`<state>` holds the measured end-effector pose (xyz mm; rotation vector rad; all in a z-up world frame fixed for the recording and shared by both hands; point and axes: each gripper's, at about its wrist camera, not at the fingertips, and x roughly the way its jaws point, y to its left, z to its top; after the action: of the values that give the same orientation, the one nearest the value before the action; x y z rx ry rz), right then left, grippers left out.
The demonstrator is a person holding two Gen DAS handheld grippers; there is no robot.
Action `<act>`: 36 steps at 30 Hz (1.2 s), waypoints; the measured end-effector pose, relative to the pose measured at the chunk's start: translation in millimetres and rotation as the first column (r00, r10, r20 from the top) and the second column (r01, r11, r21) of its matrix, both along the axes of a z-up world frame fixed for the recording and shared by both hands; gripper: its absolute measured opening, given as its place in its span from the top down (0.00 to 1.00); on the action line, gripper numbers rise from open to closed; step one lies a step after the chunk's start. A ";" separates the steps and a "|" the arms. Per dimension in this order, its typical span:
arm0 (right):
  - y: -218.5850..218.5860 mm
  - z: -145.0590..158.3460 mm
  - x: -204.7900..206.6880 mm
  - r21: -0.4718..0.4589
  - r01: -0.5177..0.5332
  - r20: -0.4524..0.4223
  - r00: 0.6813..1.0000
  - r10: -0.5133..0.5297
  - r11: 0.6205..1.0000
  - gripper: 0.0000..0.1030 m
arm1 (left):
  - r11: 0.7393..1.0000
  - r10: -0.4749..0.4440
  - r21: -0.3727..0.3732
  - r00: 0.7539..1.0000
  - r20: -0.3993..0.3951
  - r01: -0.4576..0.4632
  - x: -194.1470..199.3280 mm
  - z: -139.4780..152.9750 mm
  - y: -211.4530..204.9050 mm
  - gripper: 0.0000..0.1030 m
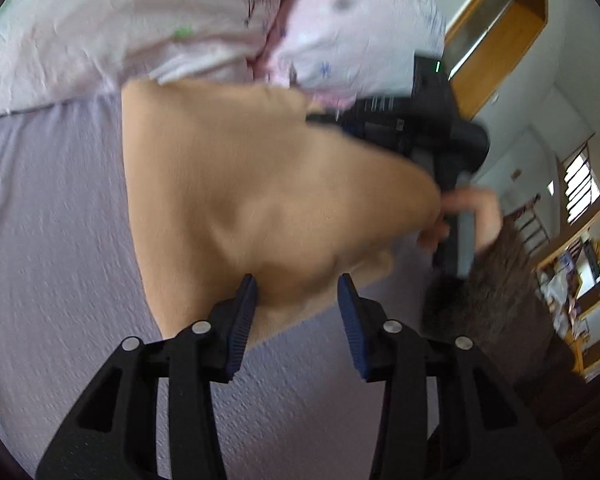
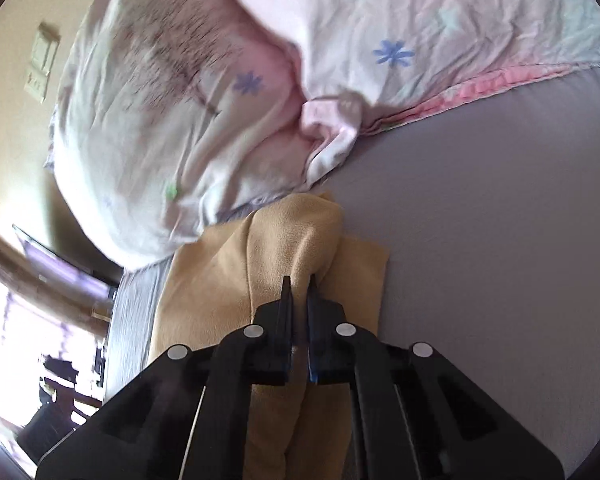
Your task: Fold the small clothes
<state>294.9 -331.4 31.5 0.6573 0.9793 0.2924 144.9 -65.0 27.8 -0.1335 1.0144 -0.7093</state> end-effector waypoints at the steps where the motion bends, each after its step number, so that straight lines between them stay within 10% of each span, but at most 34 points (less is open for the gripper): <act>1: 0.1 0.9 -0.7 -0.008 -0.010 -0.009 1.000 0.010 1.000 0.94 | 1.000 -0.002 0.017 1.000 -0.004 0.002 -0.9 -5.6 -2.3 0.61; 4: 6.7 26.2 -20.7 -0.104 -0.025 0.031 0.999 0.028 0.994 0.89 | 1.000 0.010 -0.013 1.000 -0.005 -0.010 -3.7 -7.1 3.1 0.61; 7: 7.0 60.9 -66.7 -0.035 -0.042 0.146 0.988 0.047 0.998 0.39 | 0.998 0.039 -0.046 0.999 0.019 -0.038 -8.7 -3.8 12.8 0.56; 8: 7.0 67.5 -82.3 -0.033 -0.042 0.167 0.985 0.047 0.999 0.37 | 0.998 0.040 -0.045 0.999 0.026 -0.039 -11.2 -3.6 13.6 0.55; 12: 19.3 60.3 -127.4 -0.049 -0.097 0.127 0.987 0.102 0.994 0.40 | 0.998 0.034 -0.045 0.999 0.036 -0.032 -15.7 -3.3 14.4 0.51; 15: 36.0 36.1 -137.8 -0.104 -0.133 0.068 0.988 0.141 0.986 0.94 | 0.999 0.037 -0.035 0.999 0.038 -0.036 -15.3 -3.6 11.3 0.50; 21: 25.6 6.3 -156.2 -0.096 -0.071 0.008 0.997 0.072 0.993 0.94 | 0.998 0.053 -0.040 0.997 0.049 -0.051 -32.0 0.3 19.2 0.50; 24: 24.3 25.7 -173.9 -0.154 -0.029 0.082 0.996 0.042 0.988 0.64 | 0.997 0.071 -0.047 0.994 0.080 -0.067 -52.5 7.7 28.1 0.44; 26: 25.2 40.7 -192.0 -0.188 -0.010 0.150 0.988 0.038 0.982 0.06 | 0.993 0.114 -0.035 0.987 0.111 -0.110 -68.8 13.4 34.5 0.21; 31: 52.8 38.6 -214.3 -0.328 -0.061 0.129 0.986 0.108 0.943 0.01 | 0.960 0.250 0.090 0.955 0.161 -0.266 -86.9 15.3 33.1 0.04; 36: 75.9 25.6 -215.6 -0.504 -0.033 0.072 0.994 0.080 0.863 0.01 | 0.872 0.322 0.320 0.927 0.192 -0.370 -80.9 1.3 18.1 0.02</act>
<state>79.3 -255.5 57.1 0.1339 0.9378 0.1056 64.0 -46.9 29.1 0.0440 0.9407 -0.1967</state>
